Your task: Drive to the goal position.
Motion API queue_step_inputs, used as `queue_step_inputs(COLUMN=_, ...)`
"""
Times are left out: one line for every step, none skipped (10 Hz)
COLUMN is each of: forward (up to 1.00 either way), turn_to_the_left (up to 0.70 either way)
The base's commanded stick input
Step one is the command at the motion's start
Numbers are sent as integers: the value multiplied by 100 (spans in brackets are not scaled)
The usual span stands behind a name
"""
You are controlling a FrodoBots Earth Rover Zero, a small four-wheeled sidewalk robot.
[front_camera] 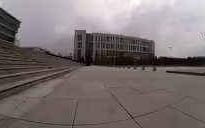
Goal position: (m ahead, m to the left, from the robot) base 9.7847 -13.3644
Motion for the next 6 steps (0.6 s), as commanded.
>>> queue_step_inputs(forward=0, turn_to_the_left=0)
queue_step_inputs(forward=0, turn_to_the_left=0)
queue_step_inputs(forward=0, turn_to_the_left=0)
queue_step_inputs(forward=0, turn_to_the_left=0)
queue_step_inputs(forward=17, turn_to_the_left=0)
queue_step_inputs(forward=21, turn_to_the_left=0)
